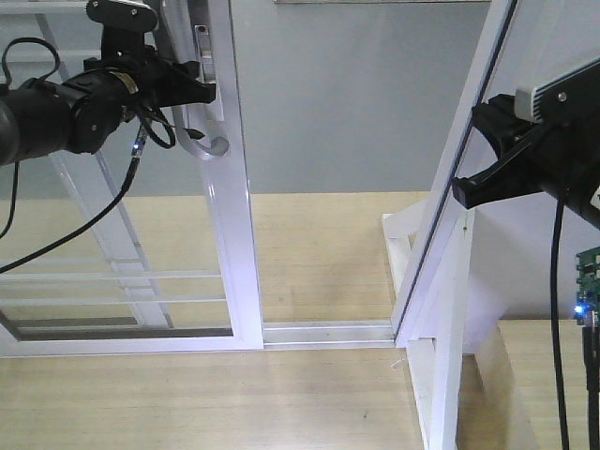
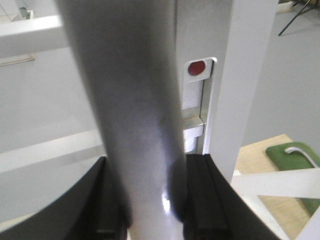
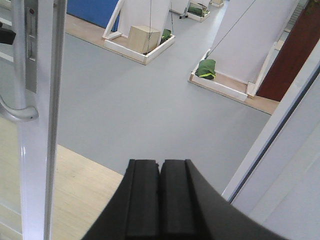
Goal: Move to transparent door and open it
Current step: 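Slide the door farther open with the left gripper on the handle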
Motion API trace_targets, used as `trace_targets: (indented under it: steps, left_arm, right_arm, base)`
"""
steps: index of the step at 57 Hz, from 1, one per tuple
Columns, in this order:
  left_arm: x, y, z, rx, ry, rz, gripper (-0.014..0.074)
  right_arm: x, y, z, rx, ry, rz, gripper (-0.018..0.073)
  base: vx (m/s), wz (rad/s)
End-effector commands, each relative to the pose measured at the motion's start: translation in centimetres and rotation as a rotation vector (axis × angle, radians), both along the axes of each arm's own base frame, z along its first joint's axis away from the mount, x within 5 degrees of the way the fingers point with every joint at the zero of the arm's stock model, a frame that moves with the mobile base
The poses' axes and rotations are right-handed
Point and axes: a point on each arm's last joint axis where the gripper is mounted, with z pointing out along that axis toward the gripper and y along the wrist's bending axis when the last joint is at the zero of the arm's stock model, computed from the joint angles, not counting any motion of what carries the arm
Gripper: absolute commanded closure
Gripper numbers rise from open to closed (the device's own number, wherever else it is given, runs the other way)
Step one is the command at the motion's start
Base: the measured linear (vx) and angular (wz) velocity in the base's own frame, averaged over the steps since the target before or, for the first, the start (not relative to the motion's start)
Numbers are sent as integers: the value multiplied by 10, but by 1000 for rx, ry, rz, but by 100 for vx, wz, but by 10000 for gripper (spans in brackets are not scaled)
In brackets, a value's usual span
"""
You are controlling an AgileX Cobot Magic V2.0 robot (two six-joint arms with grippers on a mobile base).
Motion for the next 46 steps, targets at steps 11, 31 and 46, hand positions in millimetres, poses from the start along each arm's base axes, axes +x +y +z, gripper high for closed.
trace_targets:
  steps: [11,31,46]
  left_arm:
    - [2,49,67,-63,-224,113,603]
    - [-6,98,79,-22,-175,226,603]
    - [-21,103,91,68,-108,223,603]
  right_arm:
    - [0,1,21,36,-119,15,565]
    - [0,1,21,38,-120,15,565]
    - [2,1,19,43,-115,15,565]
  base:
    - [0,0]
    - [0,0]
    - [0,0]
